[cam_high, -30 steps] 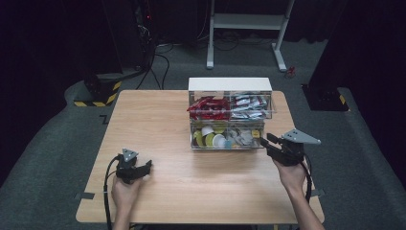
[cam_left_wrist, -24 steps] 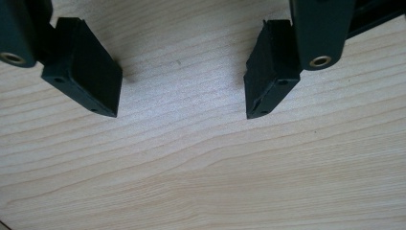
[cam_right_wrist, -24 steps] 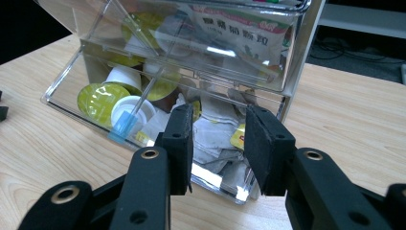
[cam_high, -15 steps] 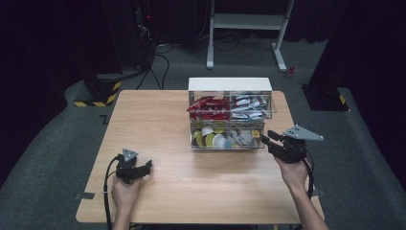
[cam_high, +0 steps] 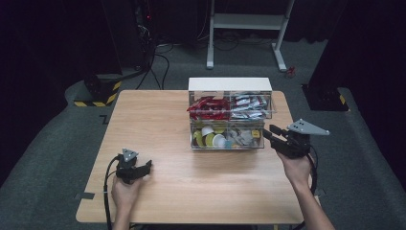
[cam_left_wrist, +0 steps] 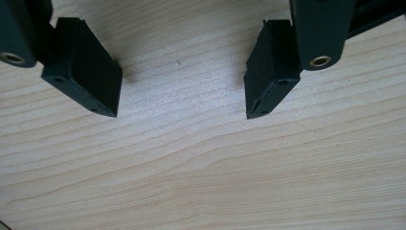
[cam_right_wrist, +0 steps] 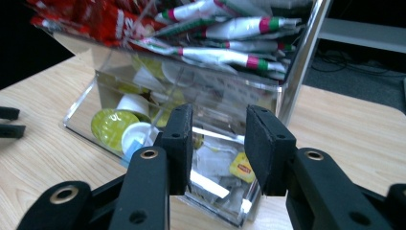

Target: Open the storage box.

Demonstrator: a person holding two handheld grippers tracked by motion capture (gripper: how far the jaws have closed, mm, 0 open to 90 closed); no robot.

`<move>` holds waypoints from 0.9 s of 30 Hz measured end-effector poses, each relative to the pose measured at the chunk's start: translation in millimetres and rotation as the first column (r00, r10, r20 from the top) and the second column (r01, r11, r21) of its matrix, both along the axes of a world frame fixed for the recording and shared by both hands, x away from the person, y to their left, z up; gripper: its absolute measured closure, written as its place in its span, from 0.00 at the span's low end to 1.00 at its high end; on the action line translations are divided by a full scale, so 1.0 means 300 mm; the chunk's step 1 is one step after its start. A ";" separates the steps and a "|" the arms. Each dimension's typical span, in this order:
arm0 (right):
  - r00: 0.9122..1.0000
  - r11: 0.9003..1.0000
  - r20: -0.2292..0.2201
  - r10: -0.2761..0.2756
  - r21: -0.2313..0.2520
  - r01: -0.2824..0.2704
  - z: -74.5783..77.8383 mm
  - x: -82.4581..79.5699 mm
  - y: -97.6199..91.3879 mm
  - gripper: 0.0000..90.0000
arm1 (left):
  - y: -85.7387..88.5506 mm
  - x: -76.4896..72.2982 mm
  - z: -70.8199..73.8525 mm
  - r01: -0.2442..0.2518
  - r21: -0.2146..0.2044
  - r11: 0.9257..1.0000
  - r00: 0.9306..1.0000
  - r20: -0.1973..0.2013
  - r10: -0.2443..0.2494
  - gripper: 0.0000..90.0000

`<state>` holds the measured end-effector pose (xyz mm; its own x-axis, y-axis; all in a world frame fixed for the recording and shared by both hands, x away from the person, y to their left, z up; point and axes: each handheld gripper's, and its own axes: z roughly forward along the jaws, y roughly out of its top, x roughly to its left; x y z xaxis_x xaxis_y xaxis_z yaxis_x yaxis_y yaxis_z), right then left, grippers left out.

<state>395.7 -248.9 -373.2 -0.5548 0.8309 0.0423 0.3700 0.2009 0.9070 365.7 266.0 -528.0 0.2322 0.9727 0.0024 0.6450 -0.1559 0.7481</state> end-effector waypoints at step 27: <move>1.000 1.000 -0.004 0.011 0.000 -0.011 0.108 0.096 0.059 0.74 | 0.000 0.000 0.000 0.000 -0.002 1.000 1.000 0.000 0.000 0.33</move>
